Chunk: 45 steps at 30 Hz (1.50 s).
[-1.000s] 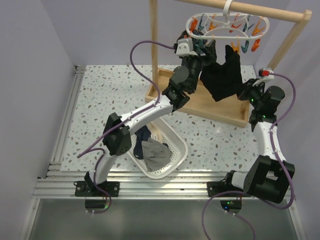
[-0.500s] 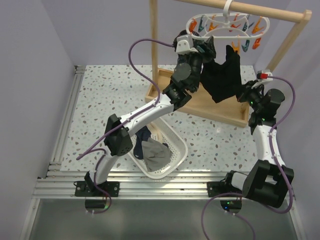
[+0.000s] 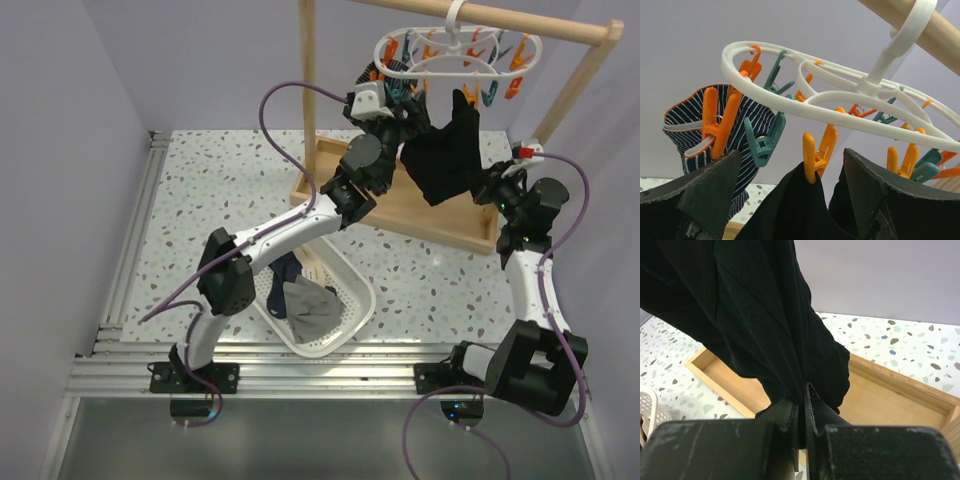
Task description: Remove the underwear clipped to the hanger
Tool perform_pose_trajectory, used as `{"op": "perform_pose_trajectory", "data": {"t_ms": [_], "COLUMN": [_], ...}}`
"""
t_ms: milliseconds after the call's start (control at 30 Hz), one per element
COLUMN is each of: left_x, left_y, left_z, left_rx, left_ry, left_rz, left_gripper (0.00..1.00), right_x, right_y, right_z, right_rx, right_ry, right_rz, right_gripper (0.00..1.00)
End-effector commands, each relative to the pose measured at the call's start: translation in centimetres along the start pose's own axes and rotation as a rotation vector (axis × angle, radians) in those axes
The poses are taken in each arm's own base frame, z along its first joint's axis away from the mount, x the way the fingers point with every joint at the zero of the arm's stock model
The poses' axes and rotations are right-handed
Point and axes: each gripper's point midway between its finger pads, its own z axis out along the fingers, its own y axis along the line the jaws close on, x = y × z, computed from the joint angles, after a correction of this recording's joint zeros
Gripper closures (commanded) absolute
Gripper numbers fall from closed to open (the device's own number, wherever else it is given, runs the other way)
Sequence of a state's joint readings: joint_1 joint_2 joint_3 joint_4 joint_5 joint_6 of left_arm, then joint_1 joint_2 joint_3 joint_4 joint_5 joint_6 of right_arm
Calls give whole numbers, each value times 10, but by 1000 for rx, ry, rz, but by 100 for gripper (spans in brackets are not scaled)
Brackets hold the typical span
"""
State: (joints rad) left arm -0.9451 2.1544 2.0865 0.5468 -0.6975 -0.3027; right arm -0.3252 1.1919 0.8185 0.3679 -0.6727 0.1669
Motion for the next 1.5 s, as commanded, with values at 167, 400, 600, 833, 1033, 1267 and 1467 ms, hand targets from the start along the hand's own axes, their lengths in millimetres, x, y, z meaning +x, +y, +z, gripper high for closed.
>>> {"op": "perform_pose_trajectory", "data": {"t_ms": [167,400,600,833,1033,1267,1467], "left_x": [-59,-76,-62,-33,-12,-3,13], "left_y": [26,29,3,-16,-21,-22,-25], "left_z": [-31,-41,-41,-32,-20,-7,0], "left_rx": [-105,-58,73,121,115,141,167], "left_ry": [7,134,314,404,437,410,410], "left_rz": [0,-101,-232,-249,-274,-305,-310], "left_gripper": [11,10,9,12,14,18,25], "right_x": [-14,-11,-7,-7,-8,-6,-5], "right_y": [6,7,7,8,9,9,10], "right_z": [-1,-2,-3,-4,-4,-3,-3], "right_rx": [-19,-23,-23,-26,-29,-32,-34], "right_ry": [-40,-33,-24,-23,-24,-24,-22], "right_rz": [-61,-61,-61,-55,-59,-56,-57], "right_gripper": [100,100,100,100,100,100,100]}}
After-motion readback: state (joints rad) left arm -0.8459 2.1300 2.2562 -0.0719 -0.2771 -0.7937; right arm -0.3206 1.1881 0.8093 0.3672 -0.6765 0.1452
